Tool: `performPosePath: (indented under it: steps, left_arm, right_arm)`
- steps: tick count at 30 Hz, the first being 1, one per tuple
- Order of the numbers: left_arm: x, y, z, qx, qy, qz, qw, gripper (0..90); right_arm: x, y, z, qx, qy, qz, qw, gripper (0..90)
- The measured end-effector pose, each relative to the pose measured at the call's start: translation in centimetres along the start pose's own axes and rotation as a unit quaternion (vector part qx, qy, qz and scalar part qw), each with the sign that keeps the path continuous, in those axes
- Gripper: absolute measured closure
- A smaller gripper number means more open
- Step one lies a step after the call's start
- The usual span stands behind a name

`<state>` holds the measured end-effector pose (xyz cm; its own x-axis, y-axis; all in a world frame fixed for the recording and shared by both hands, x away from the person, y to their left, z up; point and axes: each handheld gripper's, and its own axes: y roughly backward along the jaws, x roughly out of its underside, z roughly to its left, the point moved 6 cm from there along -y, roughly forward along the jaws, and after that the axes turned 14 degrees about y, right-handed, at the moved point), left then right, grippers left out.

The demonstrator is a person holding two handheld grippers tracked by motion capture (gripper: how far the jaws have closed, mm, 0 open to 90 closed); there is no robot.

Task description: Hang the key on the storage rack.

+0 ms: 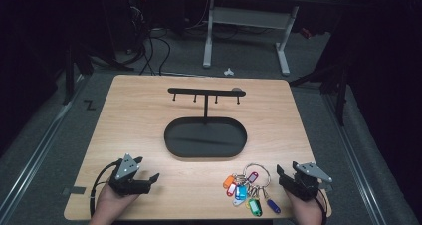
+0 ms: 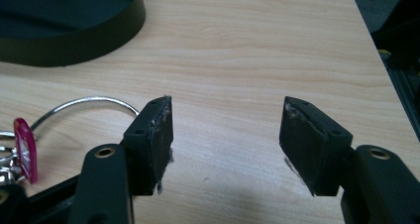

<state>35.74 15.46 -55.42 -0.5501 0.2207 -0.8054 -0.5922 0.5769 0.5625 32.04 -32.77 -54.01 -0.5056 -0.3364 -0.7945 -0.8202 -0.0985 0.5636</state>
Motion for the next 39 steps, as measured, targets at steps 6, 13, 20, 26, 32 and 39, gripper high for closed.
performPosePath:
  steps: [6,13,20,26,32,39]
  left_arm:
    - [-0.2,-0.2,-0.1,0.002,0.000,-0.004,1.0000,15.8]
    - [-0.1,-0.1,0.0,0.003,0.002,-0.003,1.0000,15.7]
    - [-0.1,-0.1,0.0,0.002,0.001,-0.006,1.0000,15.9]
    - [0.0,0.0,0.0,0.005,0.000,-0.005,1.0000,16.2]
    - [0.0,0.1,0.0,0.006,0.005,-0.007,0.9999,16.1]
    - [-0.2,0.2,0.1,0.006,0.012,-0.009,0.9999,15.3]
  right_arm:
    - [0.1,0.0,0.2,0.001,0.005,-0.001,1.0000,37.8]
    - [0.0,0.1,0.1,0.001,0.007,-0.003,1.0000,37.7]
    - [-0.3,0.2,0.4,-0.005,0.013,-0.011,0.9998,37.8]
    - [-1.2,0.2,0.7,-0.026,0.027,0.010,0.9993,42.4]
    - [-1.6,-0.1,0.8,-0.040,0.051,0.052,0.9965,42.8]
    - [-3.3,0.2,0.8,-0.066,0.081,0.093,0.9902,39.6]
